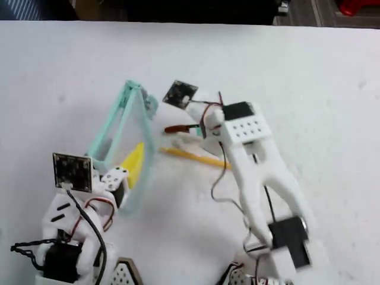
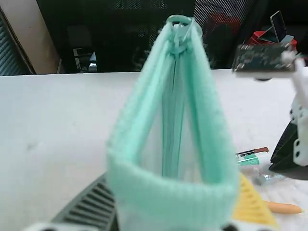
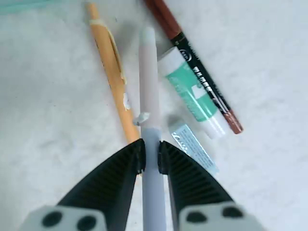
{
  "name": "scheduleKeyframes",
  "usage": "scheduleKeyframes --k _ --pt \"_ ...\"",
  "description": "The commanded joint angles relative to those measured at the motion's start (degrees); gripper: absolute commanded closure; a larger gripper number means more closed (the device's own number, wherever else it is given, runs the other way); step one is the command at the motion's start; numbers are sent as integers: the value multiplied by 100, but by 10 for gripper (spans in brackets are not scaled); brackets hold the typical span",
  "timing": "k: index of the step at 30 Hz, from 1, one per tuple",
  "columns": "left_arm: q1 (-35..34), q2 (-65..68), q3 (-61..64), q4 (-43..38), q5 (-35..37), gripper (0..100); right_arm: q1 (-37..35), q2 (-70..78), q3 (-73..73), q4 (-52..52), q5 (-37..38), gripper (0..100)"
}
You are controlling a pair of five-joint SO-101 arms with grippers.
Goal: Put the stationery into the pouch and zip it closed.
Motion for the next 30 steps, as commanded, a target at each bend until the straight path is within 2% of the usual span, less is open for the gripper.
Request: scheduleKeyframes --k 1,9,18,22,27,30 --pt "40 -4 -97 105 53 749 66 -1103 -44 374 -62 981" --pt "66 -4 -62 141 53 748 690 -1684 114 514 -598 982" --pt "48 -4 -53 141 44 748 708 -1648 870 541 -589 982" --pt "48 -4 -53 141 35 748 488 -1604 1284 453 -589 976" --pt "40 -4 -53 141 26 748 224 -1604 2242 -321 -580 844" --pt "40 -4 -44 141 26 748 -13 -1604 2901 -787 26 827"
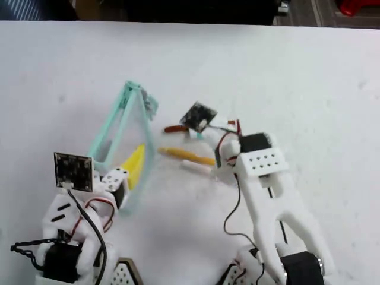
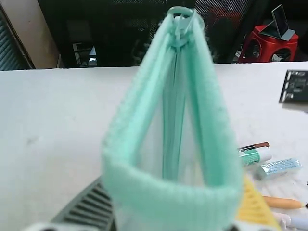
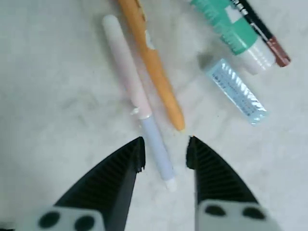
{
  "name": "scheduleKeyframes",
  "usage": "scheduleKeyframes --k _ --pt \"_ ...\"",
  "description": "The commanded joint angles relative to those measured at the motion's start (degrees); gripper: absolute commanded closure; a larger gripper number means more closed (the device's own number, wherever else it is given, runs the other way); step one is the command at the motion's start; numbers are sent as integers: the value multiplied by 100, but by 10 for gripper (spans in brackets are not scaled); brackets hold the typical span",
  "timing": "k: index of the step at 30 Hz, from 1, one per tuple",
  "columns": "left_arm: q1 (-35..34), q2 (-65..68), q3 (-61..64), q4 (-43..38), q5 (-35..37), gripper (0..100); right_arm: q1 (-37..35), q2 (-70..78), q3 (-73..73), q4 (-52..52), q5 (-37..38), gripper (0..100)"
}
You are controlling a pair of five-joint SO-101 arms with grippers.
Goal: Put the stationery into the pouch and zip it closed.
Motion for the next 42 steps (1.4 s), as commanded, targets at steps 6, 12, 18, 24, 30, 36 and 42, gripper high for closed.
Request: scheduleKeyframes --k 6,12,18,24,30,36,42 --pt "57 -4 53 -18 26 748 -110 -84 853 -1024 633 847" --pt "57 -4 62 -18 26 748 -110 -75 853 -1042 642 836" --pt "40 -4 35 18 18 748 -110 541 818 -1138 879 836" --pt "40 -4 35 18 18 748 -110 1174 809 -1657 923 839" --pt "40 -4 35 18 18 748 -110 1226 686 -1657 958 982" --pt "40 -4 35 18 18 748 -110 1226 695 -1657 967 982" --pt "40 -4 -132 176 53 751 57 813 440 -1367 923 982"
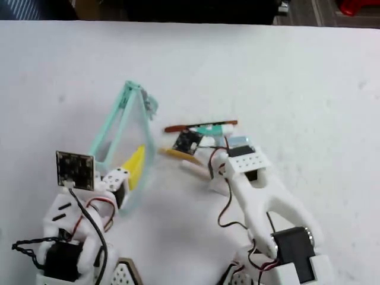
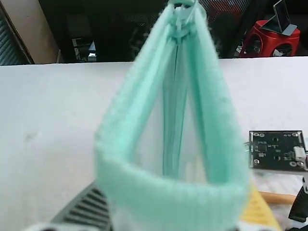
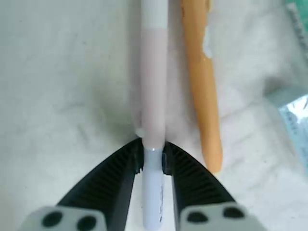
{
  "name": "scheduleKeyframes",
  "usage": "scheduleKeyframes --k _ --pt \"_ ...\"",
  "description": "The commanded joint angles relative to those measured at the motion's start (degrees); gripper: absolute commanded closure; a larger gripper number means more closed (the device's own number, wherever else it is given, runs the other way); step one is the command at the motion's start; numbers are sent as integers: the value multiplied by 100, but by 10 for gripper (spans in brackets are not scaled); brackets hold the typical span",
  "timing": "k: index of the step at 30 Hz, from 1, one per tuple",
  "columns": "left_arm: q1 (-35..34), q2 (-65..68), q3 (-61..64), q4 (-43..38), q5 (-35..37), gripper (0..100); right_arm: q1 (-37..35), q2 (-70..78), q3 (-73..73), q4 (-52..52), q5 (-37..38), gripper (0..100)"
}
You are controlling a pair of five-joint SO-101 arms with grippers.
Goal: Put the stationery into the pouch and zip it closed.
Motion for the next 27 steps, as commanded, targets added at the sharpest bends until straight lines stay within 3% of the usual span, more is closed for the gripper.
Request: scheduleKeyframes --k 1,6,13,16,24,27 --pt "40 -13 -290 255 53 751 215 -620 -466 435 26 982" --pt "40 -13 -422 422 53 749 558 -2229 -1336 1464 -105 982" --pt "66 -13 -440 448 26 748 769 -4031 -2532 1991 -1380 982" --pt "75 -13 -440 457 26 748 708 -4391 -3068 1921 -2251 982" --pt "330 -13 -457 501 18 750 -514 -4470 -4132 488 -5204 982" --pt "347 -13 -457 492 18 750 -1349 -4462 -4220 -31 -5266 982"
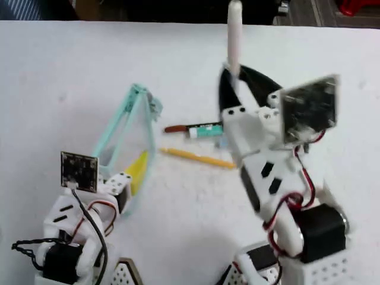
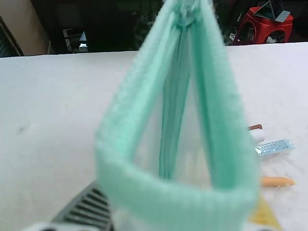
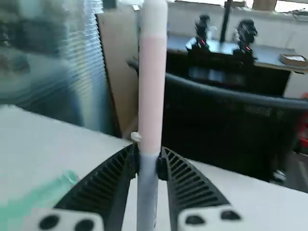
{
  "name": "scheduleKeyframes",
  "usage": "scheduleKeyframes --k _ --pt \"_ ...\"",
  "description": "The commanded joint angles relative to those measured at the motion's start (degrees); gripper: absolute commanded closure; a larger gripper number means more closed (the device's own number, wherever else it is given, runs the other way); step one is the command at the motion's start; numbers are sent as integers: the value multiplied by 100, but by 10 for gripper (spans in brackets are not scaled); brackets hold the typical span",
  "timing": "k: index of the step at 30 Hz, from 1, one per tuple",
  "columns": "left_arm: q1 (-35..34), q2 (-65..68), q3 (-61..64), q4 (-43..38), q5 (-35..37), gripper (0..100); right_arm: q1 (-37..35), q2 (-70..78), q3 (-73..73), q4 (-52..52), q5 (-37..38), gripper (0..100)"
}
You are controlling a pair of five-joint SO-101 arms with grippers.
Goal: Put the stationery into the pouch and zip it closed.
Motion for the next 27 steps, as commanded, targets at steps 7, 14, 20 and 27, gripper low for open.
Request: scheduleKeyframes --k 7,14,20,27 --pt "646 4 -308 70 18 749 -2097 576 -299 -752 571 982" --pt "646 4 -308 44 18 749 -2642 963 -369 -778 571 982" --pt "611 4 -299 44 18 749 -2695 1349 -237 -1138 571 982" --pt "602 4 -299 44 18 749 -2651 1437 220 -1147 571 982"
